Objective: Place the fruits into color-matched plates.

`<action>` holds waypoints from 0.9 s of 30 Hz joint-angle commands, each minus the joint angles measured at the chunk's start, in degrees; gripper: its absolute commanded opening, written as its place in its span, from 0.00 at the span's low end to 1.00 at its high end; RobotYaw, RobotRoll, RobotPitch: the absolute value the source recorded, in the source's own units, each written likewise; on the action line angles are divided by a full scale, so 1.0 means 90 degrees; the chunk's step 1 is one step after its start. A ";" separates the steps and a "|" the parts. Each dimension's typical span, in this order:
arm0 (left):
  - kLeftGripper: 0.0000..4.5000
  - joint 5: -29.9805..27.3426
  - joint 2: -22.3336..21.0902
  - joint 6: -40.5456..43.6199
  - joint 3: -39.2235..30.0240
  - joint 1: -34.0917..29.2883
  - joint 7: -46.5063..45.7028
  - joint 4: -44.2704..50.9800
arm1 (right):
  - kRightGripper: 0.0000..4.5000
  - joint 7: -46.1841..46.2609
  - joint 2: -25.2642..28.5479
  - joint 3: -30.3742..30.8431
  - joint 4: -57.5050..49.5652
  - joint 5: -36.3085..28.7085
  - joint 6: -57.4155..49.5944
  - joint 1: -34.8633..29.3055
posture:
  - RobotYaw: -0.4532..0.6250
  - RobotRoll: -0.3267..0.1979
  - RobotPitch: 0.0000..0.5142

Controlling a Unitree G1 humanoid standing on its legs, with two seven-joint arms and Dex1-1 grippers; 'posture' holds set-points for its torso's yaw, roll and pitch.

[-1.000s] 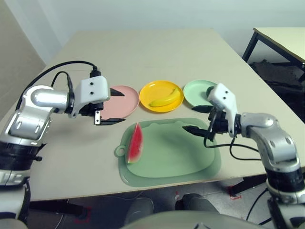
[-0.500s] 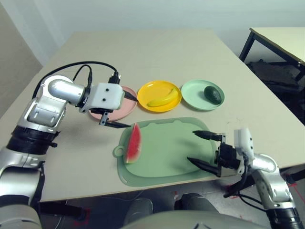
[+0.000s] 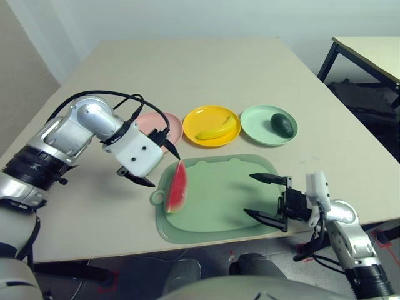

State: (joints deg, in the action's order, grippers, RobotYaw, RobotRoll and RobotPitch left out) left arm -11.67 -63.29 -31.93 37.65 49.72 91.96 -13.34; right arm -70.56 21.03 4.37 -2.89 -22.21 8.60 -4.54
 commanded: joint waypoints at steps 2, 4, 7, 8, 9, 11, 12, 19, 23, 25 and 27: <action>1.00 0.0120 0.0417 -0.0321 0.0358 0.0095 0.0060 -0.0334 | 1.00 0.0088 0.0050 0.0205 -0.0037 0.0026 0.0107 -0.0044 | 0.40 0.62 0.00; 1.00 0.0161 0.0593 -0.0427 0.0474 0.0129 0.0060 -0.0477 | 1.00 0.0096 0.0072 0.0290 -0.0073 0.0030 0.0122 -0.0056 | 0.40 0.62 0.00; 1.00 0.0136 0.0766 -0.0522 0.0648 0.0160 0.0060 -0.0543 | 1.00 0.0110 0.0096 0.0345 -0.0054 0.0020 0.0170 -0.0065 | 0.39 0.62 0.00; 1.00 0.0130 0.0793 -0.0552 0.0719 0.0169 0.0060 -0.0539 | 1.00 0.0132 0.0101 0.0335 -0.0035 -0.0004 0.0172 -0.0058 | 0.39 0.62 0.00; 1.00 0.0127 0.0803 -0.0588 0.0792 0.0179 0.0060 -0.0540 | 1.00 0.0169 0.0100 0.0321 -0.0019 -0.0028 0.0162 -0.0050 | 0.39 0.62 0.00; 1.00 0.0161 0.0780 -0.0642 0.0955 0.0190 0.0060 -0.0542 | 1.00 0.0306 0.0065 0.0248 -0.0005 -0.0136 0.0036 -0.0028 | 0.39 0.62 0.00; 1.00 0.0171 0.0752 -0.0690 0.1052 0.0203 0.0060 -0.0536 | 1.00 0.0373 0.0051 0.0222 -0.0015 -0.0189 -0.0038 -0.0014 | 0.39 0.62 0.00; 1.00 0.0191 0.0657 -0.0958 0.1738 0.0355 0.0060 -0.0435 | 1.00 0.0722 0.0011 0.0144 -0.0129 -0.0422 -0.0320 0.0081 | 0.38 0.62 0.00; 1.00 0.0265 0.0850 -0.0897 0.1717 0.0252 0.0060 -0.0413 | 1.00 0.0797 0.0006 0.0182 -0.0181 -0.0412 -0.0330 0.0040 | 0.37 0.62 0.00; 1.00 0.0342 0.0972 -0.0877 0.1652 0.0190 0.0060 -0.0466 | 1.00 0.0856 0.0000 0.0200 -0.0212 -0.0405 -0.0358 0.0002 | 0.37 0.62 0.00; 1.00 0.0434 0.1105 -0.0863 0.1547 0.0109 0.0060 -0.0533 | 1.00 0.0925 -0.0009 0.0218 -0.0266 -0.0406 -0.0418 -0.0040 | 0.37 0.62 0.00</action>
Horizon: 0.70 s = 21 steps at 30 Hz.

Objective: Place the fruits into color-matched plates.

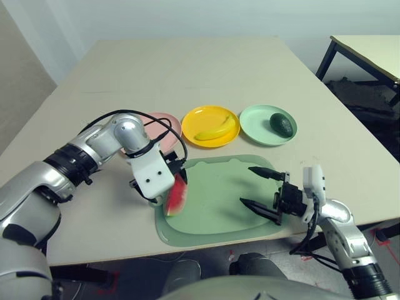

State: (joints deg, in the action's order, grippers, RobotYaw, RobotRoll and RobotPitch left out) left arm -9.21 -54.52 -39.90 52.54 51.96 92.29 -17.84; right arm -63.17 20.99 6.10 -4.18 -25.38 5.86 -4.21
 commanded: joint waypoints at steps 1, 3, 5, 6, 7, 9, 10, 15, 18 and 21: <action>1.00 0.0218 0.0198 0.0031 -0.0158 -0.0186 0.0024 -0.0060 | 1.00 0.0122 -0.0005 0.0041 -0.0162 -0.0054 -0.0129 -0.0106 | 0.37 0.62 0.00; 1.00 0.0299 0.0269 0.0037 -0.0224 -0.0245 0.0024 -0.0086 | 1.00 0.0138 -0.0001 0.0059 -0.0208 -0.0056 -0.0140 -0.0138 | 0.37 0.62 0.00; 1.00 0.0385 0.0312 0.0024 -0.0271 -0.0303 0.0024 -0.0112 | 1.00 0.0115 0.0001 0.0063 -0.0229 -0.0042 -0.0073 -0.0148 | 0.36 0.62 0.00; 1.00 0.0444 0.0332 0.0004 -0.0286 -0.0336 0.0024 -0.0130 | 1.00 0.0085 0.0008 0.0064 -0.0238 -0.0036 -0.0020 -0.0153 | 0.36 0.62 0.00; 1.00 0.0512 0.0354 -0.0010 -0.0297 -0.0367 0.0024 -0.0136 | 1.00 0.0025 0.0026 0.0061 -0.0243 -0.0034 0.0057 -0.0163 | 0.36 0.62 0.00; 1.00 0.0621 0.0388 -0.0046 -0.0312 -0.0413 0.0024 -0.0135 | 1.00 -0.0129 0.0090 0.0078 -0.0237 -0.0008 0.0210 -0.0182 | 0.36 0.62 0.00; 1.00 0.0657 0.0400 -0.0057 -0.0320 -0.0426 0.0024 -0.0132 | 1.00 -0.0191 0.0118 0.0089 -0.0231 0.0006 0.0268 -0.0187 | 0.36 0.62 0.00; 1.00 0.1007 0.0576 -0.0100 -0.0552 -0.0466 0.0024 -0.0308 | 1.00 -0.0628 0.0320 0.0202 -0.0093 0.0138 0.0753 -0.0175 | 0.36 0.62 0.00; 1.00 0.1158 0.0669 -0.0089 -0.0689 -0.0484 0.0024 -0.0425 | 1.00 -0.0707 0.0378 0.0247 -0.0056 0.0152 0.0849 -0.0176 | 0.36 0.62 0.00; 1.00 0.1261 0.0729 -0.0033 -0.0783 -0.0498 0.0024 -0.0492 | 1.00 -0.0725 0.0385 0.0285 -0.0035 0.0163 0.0891 -0.0171 | 0.36 0.62 0.00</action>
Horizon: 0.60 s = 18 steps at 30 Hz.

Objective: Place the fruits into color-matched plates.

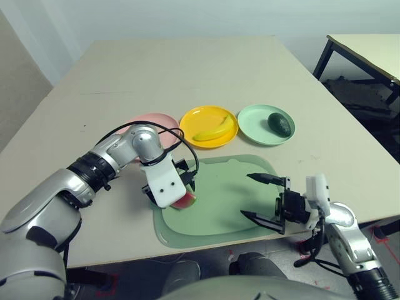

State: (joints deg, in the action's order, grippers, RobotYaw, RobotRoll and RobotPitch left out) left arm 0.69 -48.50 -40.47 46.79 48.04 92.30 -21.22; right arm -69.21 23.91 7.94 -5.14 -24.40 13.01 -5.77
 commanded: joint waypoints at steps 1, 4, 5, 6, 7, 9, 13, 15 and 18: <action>1.00 0.0179 0.0069 0.0064 -0.0165 -0.0070 0.0022 -0.0123 | 1.00 -0.0051 0.0057 0.0091 0.0080 0.0060 0.0107 0.0001 | 0.36 0.62 0.00; 0.96 0.0219 0.0096 0.0144 -0.0222 -0.0093 0.0022 -0.0132 | 1.00 -0.0046 0.0062 0.0108 0.0113 0.0060 0.0135 -0.0002 | 0.36 0.62 0.00; 0.91 0.0227 0.0103 0.0168 -0.0238 -0.0096 0.0022 -0.0140 | 1.00 -0.0046 0.0068 0.0115 0.0126 0.0063 0.0140 0.0001 | 0.36 0.62 0.00; 0.87 0.0222 0.0106 0.0197 -0.0250 -0.0103 0.0022 -0.0146 | 1.00 -0.0048 0.0073 0.0119 0.0139 0.0065 0.0147 0.0002 | 0.36 0.62 0.00; 0.79 0.0224 0.0094 0.0236 -0.0237 -0.0104 0.0022 -0.0149 | 1.00 -0.0044 0.0078 0.0117 0.0156 0.0066 0.0149 0.0005 | 0.36 0.62 0.00; 0.65 0.0225 0.0068 0.0279 -0.0208 -0.0108 0.0022 -0.0145 | 1.00 -0.0041 0.0086 0.0115 0.0180 0.0065 0.0156 0.0012 | 0.36 0.62 0.00; 0.47 0.0173 -0.0017 0.0350 -0.0152 -0.0132 0.0022 -0.0111 | 1.00 -0.0013 0.0096 0.0115 0.0189 0.0067 0.0128 0.0049 | 0.36 0.62 0.00; 0.47 0.0152 -0.0045 0.0373 -0.0136 -0.0140 0.0022 -0.0095 | 1.00 0.0007 0.0095 0.0120 0.0182 0.0070 0.0108 0.0066 | 0.36 0.62 0.00; 0.47 0.0058 -0.0108 0.0469 -0.0135 -0.0154 0.0022 -0.0012 | 1.00 0.0039 0.0087 0.0133 0.0160 0.0077 0.0092 0.0063 | 0.36 0.62 0.00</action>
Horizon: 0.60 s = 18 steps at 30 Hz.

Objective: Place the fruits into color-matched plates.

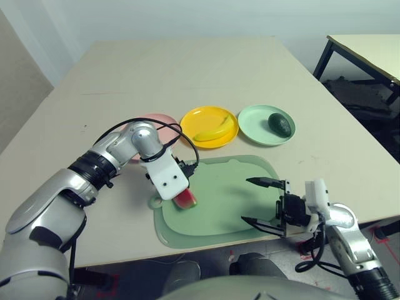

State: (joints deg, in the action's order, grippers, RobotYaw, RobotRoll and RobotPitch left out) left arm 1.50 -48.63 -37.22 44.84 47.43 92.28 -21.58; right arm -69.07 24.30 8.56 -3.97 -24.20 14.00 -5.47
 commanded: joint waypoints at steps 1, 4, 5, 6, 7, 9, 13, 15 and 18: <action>0.47 -0.0056 -0.0111 0.0132 0.0080 -0.0088 0.0025 0.0053 | 1.00 0.0027 0.0044 0.0066 0.0027 0.0055 -0.0017 0.0026 | 0.36 0.62 0.00; 0.47 -0.0326 -0.0286 0.0317 0.0019 -0.0050 0.0025 0.0227 | 1.00 0.0024 0.0052 0.0072 -0.0015 0.0045 -0.0013 -0.0006 | 0.37 0.62 0.00; 0.47 -0.0437 -0.0372 0.0397 -0.0037 -0.0002 0.0025 0.0260 | 1.00 0.0039 0.0059 0.0065 -0.0056 0.0031 -0.0036 -0.0021 | 0.37 0.62 0.00; 0.47 -0.0513 -0.0438 0.0453 -0.0083 0.0047 0.0025 0.0266 | 1.00 0.0064 0.0064 0.0052 -0.0092 0.0016 -0.0066 -0.0034 | 0.37 0.62 0.00; 0.47 -0.0562 -0.0499 0.0486 -0.0164 0.0118 0.0025 0.0201 | 1.00 0.0146 0.0065 0.0023 -0.0160 -0.0016 -0.0165 -0.0064 | 0.37 0.62 0.00; 0.47 -0.0606 -0.0610 0.0518 -0.0335 0.0296 0.0025 -0.0023 | 1.00 0.0420 0.0045 -0.0052 -0.0330 -0.0095 -0.0458 -0.0155 | 0.37 0.62 0.00; 0.47 -0.0617 -0.0793 0.0398 -0.0667 0.0528 0.0025 -0.0704 | 1.00 0.0965 -0.0029 -0.0093 -0.0654 -0.0120 -0.0897 -0.0378 | 0.39 0.62 0.00; 0.47 -0.0500 -0.0868 0.0139 -0.0753 0.0581 0.0025 -0.1126 | 1.00 0.1234 -0.0103 -0.0140 -0.0760 -0.0150 -0.1069 -0.0435 | 0.39 0.62 0.00; 0.47 -0.0399 -0.0830 -0.0098 -0.0910 0.0697 0.0025 -0.1686 | 1.00 0.1504 -0.0175 -0.0181 -0.0926 -0.0204 -0.1286 -0.0464 | 0.39 0.62 0.00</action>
State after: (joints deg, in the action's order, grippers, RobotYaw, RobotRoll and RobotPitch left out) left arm -2.76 -56.38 -36.85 38.14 52.63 92.29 -34.57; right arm -56.81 22.83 7.71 -11.12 -25.06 3.69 -9.58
